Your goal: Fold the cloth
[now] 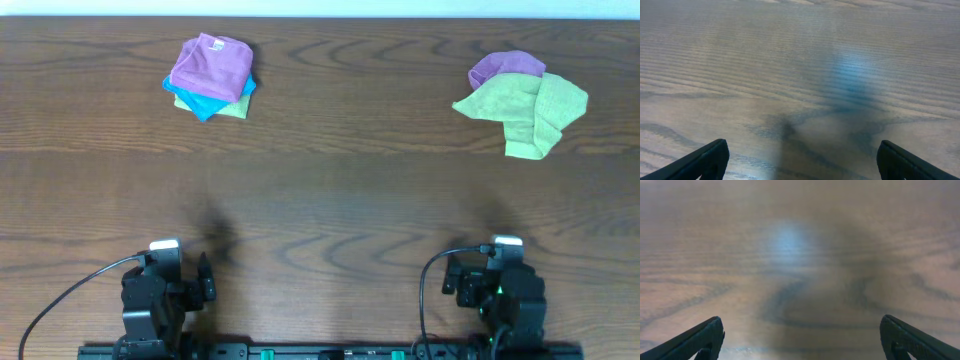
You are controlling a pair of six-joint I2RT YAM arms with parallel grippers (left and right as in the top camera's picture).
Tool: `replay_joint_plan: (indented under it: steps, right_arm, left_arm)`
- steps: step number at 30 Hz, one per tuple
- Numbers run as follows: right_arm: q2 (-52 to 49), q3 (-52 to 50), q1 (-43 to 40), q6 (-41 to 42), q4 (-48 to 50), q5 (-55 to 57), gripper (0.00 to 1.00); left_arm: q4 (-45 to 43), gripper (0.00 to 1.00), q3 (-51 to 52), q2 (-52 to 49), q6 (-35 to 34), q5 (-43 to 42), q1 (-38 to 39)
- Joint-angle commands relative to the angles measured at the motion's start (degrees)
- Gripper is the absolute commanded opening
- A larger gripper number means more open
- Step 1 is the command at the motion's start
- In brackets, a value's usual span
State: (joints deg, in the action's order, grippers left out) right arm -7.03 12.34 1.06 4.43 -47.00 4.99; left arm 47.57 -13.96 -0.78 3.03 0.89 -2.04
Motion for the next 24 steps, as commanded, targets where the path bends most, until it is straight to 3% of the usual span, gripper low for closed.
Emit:
replay_joint_plan:
  steps: [1,9,24]
  right_arm:
    - [-5.8,5.2,-1.7,1.4,0.1,1.3,0.99]
    - [-25.9,21.6,-8.2,7.4,0.1,3.8,0.99]
    - [-61.2,52.9,-17.7,7.5,-0.4,3.8,0.99]
  left_arm:
    - [3.9,0.96,0.4,0.6,1.1,1.2,0.1]
    - [3.9,0.95,0.4,0.6,1.1,1.2,0.1]
    - [3.9,0.95,0.4,0.6,1.1,1.2,0.1]
